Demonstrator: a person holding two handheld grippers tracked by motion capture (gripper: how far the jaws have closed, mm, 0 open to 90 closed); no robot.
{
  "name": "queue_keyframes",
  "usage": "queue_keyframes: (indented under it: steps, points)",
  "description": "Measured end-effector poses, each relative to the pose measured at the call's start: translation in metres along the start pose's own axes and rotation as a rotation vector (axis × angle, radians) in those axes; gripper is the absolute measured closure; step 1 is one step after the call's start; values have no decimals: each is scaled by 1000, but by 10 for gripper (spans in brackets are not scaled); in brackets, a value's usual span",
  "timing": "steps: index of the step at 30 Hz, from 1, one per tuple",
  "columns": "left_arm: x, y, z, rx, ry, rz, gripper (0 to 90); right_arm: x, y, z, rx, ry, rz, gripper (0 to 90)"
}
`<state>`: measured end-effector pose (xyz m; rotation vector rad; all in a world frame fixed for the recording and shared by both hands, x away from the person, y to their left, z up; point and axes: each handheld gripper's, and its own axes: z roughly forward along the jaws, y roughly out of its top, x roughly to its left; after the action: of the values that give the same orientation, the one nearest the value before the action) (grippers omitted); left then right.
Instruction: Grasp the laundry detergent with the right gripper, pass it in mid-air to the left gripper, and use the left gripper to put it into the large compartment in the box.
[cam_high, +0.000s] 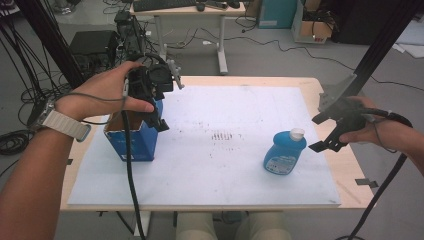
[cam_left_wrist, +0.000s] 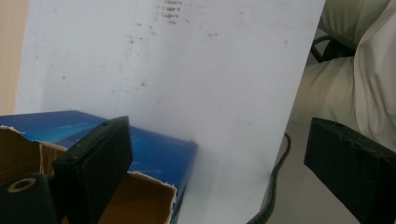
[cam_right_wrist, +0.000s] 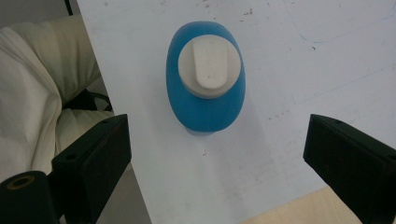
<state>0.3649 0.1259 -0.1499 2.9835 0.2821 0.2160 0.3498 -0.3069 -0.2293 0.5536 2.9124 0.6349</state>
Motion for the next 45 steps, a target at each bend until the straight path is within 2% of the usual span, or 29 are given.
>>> queue_keyframes:
  steps: [8, 9, 14, 15, 20, 21, 29, 31, 32, 33, 45]
  points:
    - [0, 1, 2, 0, -1, -1, 83, -1, -5, 3, 0, -10, 5, 75]
    - [1, 1, 2, 0, -2, -1, 82, -1, -5, 1, 30, -19, -9, 75]
    - [0, 1, 2, 0, -2, -3, 83, -3, -7, 3, 26, -12, -7, 75]
    - [0, 1, 3, 0, -3, -3, 83, 0, -8, 5, 15, -5, 29, 74]
    - [0, 1, 3, 0, -4, -5, 83, 2, -11, 9, -8, -16, 5, 46]
    - [1, 1, 3, -1, -4, -6, 83, 3, -12, 13, -52, -9, 19, 47]
    - [1, 0, 4, -3, -4, -7, 82, 0, -19, 23, -68, -13, 37, 38]
    - [1, -1, 4, -3, -4, -8, 83, 0, -19, 23, -70, -12, 33, 38]
    - [1, -1, 5, -4, -5, -9, 83, -2, -20, 24, -63, -18, 5, 37]
    - [1, -1, 5, -5, -5, -10, 83, -1, -21, 25, -73, -12, 26, 38]
    - [1, -2, 6, -6, -6, -10, 83, -2, -27, 29, -96, -17, 22, 43]
